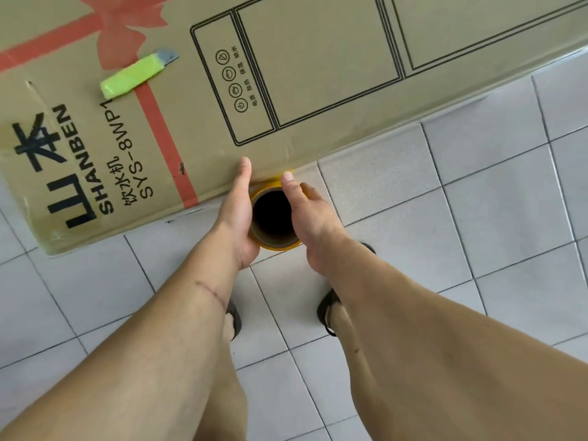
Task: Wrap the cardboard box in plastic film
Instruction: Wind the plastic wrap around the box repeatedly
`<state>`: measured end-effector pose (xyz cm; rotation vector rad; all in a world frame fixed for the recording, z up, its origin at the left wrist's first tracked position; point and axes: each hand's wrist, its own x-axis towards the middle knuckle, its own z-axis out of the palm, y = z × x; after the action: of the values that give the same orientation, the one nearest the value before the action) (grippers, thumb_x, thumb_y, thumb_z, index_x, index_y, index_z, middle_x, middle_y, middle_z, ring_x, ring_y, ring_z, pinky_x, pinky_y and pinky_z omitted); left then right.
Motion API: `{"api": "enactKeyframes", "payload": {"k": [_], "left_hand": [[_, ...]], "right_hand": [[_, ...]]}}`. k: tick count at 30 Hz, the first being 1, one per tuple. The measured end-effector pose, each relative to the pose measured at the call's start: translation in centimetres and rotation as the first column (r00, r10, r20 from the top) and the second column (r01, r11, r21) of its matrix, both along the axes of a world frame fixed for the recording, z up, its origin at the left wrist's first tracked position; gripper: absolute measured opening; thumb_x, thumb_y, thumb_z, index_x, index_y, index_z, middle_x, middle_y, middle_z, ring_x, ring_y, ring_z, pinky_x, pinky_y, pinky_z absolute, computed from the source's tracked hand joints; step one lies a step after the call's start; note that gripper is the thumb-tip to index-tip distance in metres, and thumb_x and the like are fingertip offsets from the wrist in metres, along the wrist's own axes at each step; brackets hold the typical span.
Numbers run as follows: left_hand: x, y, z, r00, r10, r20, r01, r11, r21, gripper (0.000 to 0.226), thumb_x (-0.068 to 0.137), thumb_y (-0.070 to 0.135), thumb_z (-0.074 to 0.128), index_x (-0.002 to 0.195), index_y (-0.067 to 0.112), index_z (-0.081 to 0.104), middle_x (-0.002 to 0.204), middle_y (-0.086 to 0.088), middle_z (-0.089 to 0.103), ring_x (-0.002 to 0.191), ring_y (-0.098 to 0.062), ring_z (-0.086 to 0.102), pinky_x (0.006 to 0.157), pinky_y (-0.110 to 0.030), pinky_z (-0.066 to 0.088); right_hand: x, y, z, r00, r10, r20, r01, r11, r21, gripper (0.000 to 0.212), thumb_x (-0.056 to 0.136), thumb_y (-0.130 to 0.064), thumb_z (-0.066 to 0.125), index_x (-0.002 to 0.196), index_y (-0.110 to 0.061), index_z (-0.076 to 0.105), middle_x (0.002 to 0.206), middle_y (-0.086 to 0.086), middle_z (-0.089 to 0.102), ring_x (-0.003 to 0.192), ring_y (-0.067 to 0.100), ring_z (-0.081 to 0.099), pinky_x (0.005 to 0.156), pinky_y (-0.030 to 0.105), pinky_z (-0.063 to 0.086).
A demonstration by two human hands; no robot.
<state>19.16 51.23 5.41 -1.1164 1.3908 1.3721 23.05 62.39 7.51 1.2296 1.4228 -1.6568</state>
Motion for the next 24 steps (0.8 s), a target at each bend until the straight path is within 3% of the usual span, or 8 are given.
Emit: {"api": "enactKeyframes", "payload": {"k": [3,5,9,11,16,20,22,24], "left_hand": [[1.0,1.0,0.2,0.998,0.017,0.057,-0.025,0.99,0.137,0.12,0.082,0.105,0.022,0.144,0.015,0.071,0.137,-0.015,0.077,0.13,-0.033,0.073,0.116,-0.049,0.052],[1.2,1.9,0.4,0.998,0.016,0.066,-0.024,0.992,0.12,0.125,0.078,0.108,0.018,0.141,0.015,0.072,0.135,-0.016,0.078,0.129,-0.034,0.073,0.116,-0.051,0.052],[0.9,3.0,0.0,0.999,0.017,0.037,-0.016,1.0,-0.025,0.118,0.074,0.109,0.035,0.136,0.017,0.075,0.125,-0.015,0.082,0.114,-0.036,0.08,0.106,-0.053,0.061],[0.8,3.4,0.3,0.998,0.034,0.058,-0.035,0.999,0.027,0.114,0.082,0.104,0.032,0.133,0.013,0.076,0.122,-0.018,0.082,0.112,-0.035,0.08,0.097,-0.049,0.063],[1.7,4.8,0.2,0.994,0.083,0.07,-0.092,0.986,0.137,0.123,0.08,0.107,0.016,0.137,0.015,0.075,0.13,-0.016,0.08,0.125,-0.034,0.075,0.113,-0.052,0.054],[1.0,5.7,-0.1,0.998,0.062,0.005,-0.062,0.998,-0.032,0.101,0.085,0.101,0.039,0.134,0.021,0.074,0.119,-0.01,0.084,0.113,-0.031,0.08,0.11,-0.053,0.058],[0.3,6.0,0.4,0.998,0.061,0.016,-0.061,0.998,0.01,0.096,0.09,0.096,0.04,0.128,0.015,0.076,0.114,-0.015,0.085,0.105,-0.033,0.082,0.098,-0.05,0.064],[0.4,6.2,0.5,0.997,0.052,0.049,-0.057,0.993,0.105,0.103,0.09,0.098,0.031,0.129,0.014,0.078,0.119,-0.016,0.083,0.111,-0.033,0.081,0.103,-0.049,0.061]], "right_hand": [[-0.4,1.7,-0.1,0.988,0.149,-0.038,-0.145,0.983,0.109,0.075,0.09,-0.06,0.057,0.152,-0.022,0.038,0.153,0.002,0.041,0.138,0.021,0.042,0.115,0.039,0.034],[-0.4,2.8,-0.1,0.984,0.17,-0.056,-0.162,0.978,0.132,0.074,0.089,-0.057,0.062,0.15,-0.022,0.04,0.151,0.002,0.043,0.135,0.021,0.045,0.111,0.035,0.037],[0.4,3.3,0.5,0.999,0.04,-0.016,-0.039,0.999,0.026,0.076,0.084,-0.06,0.067,0.148,-0.029,0.042,0.143,-0.001,0.052,0.12,0.012,0.051,0.091,0.023,0.036],[0.6,3.5,0.7,1.0,-0.017,0.004,0.017,1.0,0.009,0.072,0.084,-0.058,0.068,0.147,-0.03,0.045,0.137,-0.002,0.057,0.113,0.01,0.053,0.089,0.022,0.037],[-0.4,5.7,-0.1,0.986,0.16,-0.054,-0.148,0.973,0.178,0.075,0.081,-0.062,0.068,0.145,-0.027,0.047,0.141,0.0,0.052,0.126,0.019,0.053,0.104,0.035,0.044],[-0.7,5.4,-0.1,0.996,0.086,-0.028,-0.08,0.983,0.163,0.081,0.079,-0.071,0.061,0.147,-0.031,0.044,0.146,0.0,0.049,0.133,0.019,0.047,0.11,0.037,0.039],[-0.5,5.3,0.2,1.0,0.011,0.005,-0.012,0.992,0.128,0.072,0.082,-0.069,0.06,0.143,-0.03,0.05,0.138,0.0,0.056,0.127,0.018,0.053,0.104,0.033,0.042],[-0.8,5.8,0.5,1.0,0.024,0.011,-0.025,0.99,0.136,0.069,0.085,-0.066,0.061,0.141,-0.027,0.053,0.134,-0.001,0.061,0.121,0.017,0.057,0.102,0.033,0.045]]}}
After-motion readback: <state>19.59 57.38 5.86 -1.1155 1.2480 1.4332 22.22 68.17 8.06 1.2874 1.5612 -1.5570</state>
